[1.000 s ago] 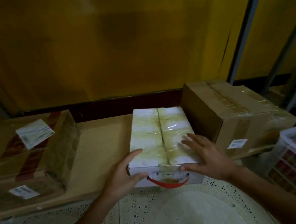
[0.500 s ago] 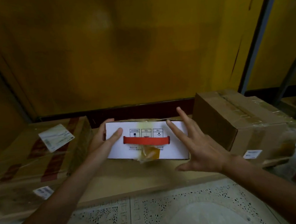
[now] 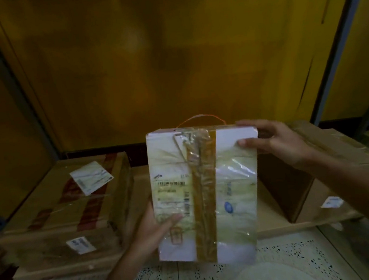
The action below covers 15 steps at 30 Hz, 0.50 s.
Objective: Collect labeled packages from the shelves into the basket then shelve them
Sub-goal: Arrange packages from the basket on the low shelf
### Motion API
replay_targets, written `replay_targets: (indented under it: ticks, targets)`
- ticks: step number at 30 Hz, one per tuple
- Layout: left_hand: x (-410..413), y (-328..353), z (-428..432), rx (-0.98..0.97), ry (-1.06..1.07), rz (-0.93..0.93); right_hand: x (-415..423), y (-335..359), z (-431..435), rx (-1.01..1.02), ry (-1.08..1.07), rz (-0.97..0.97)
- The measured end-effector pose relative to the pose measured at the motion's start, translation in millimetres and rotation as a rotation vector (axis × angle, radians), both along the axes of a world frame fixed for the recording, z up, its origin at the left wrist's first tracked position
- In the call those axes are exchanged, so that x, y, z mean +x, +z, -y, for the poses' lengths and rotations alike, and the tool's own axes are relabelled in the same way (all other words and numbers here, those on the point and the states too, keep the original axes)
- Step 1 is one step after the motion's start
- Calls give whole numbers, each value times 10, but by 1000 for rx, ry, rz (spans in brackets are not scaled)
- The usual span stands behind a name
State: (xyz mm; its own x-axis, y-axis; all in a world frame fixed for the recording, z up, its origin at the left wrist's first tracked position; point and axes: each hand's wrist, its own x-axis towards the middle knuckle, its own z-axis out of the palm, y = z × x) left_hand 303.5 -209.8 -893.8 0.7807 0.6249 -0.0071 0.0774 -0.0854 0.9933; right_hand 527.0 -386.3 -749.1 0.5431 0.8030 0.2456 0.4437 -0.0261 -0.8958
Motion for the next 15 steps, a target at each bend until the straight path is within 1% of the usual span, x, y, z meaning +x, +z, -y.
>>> replay_targets:
  ticks: [2,3,5,7,8,9,10,11,13,15]
  targets:
    - [82,-59,45,31,86,54,-22,-176,-63,70,-108,-56]
    - [119,-72,55,33,111,64,-49,-298,-94,49,-124,-47]
    - [167,-128,-4,40,191,45,-137,-629,-148,-69,-97,-15]
    - [125,-159,-117,50,274,-8,-233,-970,-172,-200,-122,-45]
    - [67,-184,-170,22,263,-22,-267,-1105,-181,-238,-169,-82]
    - [-14,-236,-205,-31,201,-17,-287,-1223,-188,-254,-230,-125]
    - [-111,-312,-210,-69,95,-8,-291,-1322,-191,-266,-291,-148]
    - [-204,-400,-194,-63,-24,-7,-288,-1380,-207,-284,-349,-132]
    - [-359,-551,-110,37,-196,-42,-287,-1417,-271,-381,-424,-37]
    - [-427,-647,-79,110,-163,-70,-291,-1406,-346,-447,-435,7]
